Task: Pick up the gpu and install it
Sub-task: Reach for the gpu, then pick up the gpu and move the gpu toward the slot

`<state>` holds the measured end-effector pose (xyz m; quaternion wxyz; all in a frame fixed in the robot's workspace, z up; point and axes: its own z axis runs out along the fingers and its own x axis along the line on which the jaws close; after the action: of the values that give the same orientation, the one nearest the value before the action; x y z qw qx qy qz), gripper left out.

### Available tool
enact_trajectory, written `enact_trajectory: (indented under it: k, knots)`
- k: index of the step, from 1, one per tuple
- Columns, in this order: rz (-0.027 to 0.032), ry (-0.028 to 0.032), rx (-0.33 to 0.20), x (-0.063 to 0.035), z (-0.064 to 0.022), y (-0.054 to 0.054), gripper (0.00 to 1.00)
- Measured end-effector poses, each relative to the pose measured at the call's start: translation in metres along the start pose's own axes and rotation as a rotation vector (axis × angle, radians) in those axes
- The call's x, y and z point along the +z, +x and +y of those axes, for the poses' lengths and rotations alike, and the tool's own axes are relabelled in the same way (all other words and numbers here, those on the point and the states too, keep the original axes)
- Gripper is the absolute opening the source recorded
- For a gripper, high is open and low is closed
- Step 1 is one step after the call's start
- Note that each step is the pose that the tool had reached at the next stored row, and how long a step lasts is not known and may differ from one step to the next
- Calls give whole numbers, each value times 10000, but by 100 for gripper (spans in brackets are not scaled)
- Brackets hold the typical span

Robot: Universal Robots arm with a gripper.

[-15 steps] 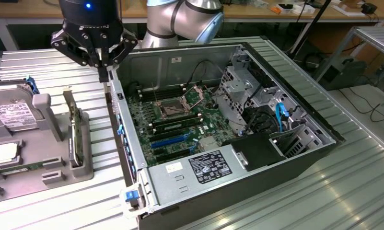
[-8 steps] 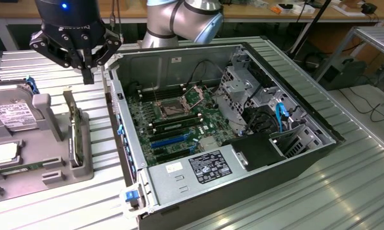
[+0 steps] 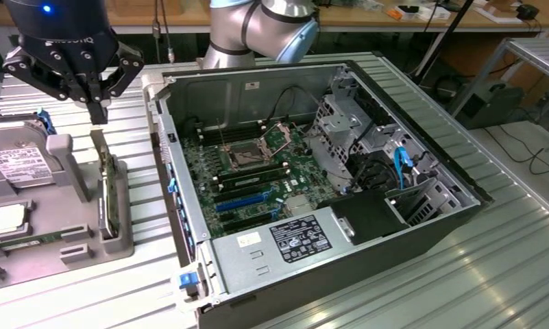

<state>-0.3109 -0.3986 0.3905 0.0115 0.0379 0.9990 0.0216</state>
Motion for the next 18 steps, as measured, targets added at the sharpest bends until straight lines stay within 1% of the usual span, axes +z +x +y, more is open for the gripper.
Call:
enact_trajectory:
  k: [3, 6, 18]
  knots:
    - [0, 0, -1, -1, -9, 131, 11]
    - [1, 0, 0, -1, -17, 237, 11]
    - [0, 0, -1, -1, -16, 238, 11]
